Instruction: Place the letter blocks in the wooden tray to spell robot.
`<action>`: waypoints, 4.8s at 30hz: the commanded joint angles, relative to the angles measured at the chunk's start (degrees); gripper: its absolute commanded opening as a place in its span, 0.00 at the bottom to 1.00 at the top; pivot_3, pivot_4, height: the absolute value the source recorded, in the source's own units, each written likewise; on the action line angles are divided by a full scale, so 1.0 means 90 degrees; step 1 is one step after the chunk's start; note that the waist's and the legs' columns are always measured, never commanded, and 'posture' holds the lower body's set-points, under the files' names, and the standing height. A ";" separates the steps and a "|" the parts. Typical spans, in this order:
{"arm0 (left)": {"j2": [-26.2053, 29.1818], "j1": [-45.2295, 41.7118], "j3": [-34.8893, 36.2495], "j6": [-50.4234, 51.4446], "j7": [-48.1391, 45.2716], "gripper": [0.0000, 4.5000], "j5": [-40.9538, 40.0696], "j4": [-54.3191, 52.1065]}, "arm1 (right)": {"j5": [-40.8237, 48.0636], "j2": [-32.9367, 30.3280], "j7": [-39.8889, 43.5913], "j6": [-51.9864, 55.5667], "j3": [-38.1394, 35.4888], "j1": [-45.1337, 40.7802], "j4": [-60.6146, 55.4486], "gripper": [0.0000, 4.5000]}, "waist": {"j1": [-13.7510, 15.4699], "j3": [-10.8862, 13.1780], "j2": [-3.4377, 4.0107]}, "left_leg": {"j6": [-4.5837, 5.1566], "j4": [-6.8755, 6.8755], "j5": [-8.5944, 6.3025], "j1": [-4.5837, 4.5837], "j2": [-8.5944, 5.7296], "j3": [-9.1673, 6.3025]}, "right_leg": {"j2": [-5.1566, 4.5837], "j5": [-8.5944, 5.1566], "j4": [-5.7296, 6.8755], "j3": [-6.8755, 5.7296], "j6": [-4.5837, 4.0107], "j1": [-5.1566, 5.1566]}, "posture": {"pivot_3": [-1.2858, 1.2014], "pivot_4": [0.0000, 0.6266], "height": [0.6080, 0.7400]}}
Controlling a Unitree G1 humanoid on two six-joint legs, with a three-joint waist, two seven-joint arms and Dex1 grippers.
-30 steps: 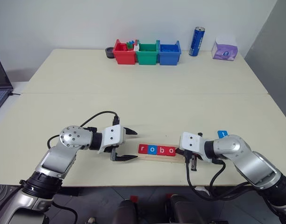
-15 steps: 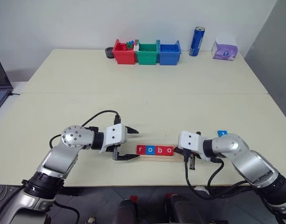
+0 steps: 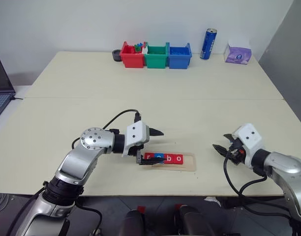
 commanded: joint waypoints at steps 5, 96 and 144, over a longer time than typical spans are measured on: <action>-0.0252 -0.0466 -0.0142 0.0122 0.0297 1.00 0.0160 -0.0073 | -0.0258 0.1177 -0.1595 -0.0065 -0.0534 0.0041 0.0259 0.99 | -0.0022 -0.0003 0.0006 | -0.0001 -0.0002 0.0000 0.0004 -0.0001 0.0007 | 0.0001 0.0000 0.0001 0.0008 0.0000 0.0000 | 0.52 0.24 1.00; 0.0036 -0.0355 -0.0155 -0.0116 0.0050 1.00 0.0227 0.0170 | 0.0367 -0.2504 0.2826 -0.1799 0.2284 -0.1375 0.1753 0.99 | -0.0012 0.0010 -0.0002 | 0.0003 -0.0006 -0.0002 -0.0005 0.0000 0.0002 | 0.0004 -0.0001 -0.0027 0.0004 0.0000 -0.0001 | 0.52 0.24 1.00; 0.0631 0.0113 0.0047 -0.0354 0.0093 1.00 0.0431 0.0094 | -0.0199 -0.1866 0.3512 -0.1576 0.3742 -0.2771 0.1507 0.32 | -0.0003 0.0015 -0.0009 | 0.0002 0.0002 -0.0001 -0.0001 0.0000 -0.0001 | -0.0002 0.0000 -0.0009 -0.0002 -0.0002 -0.0001 | 0.52 0.24 1.00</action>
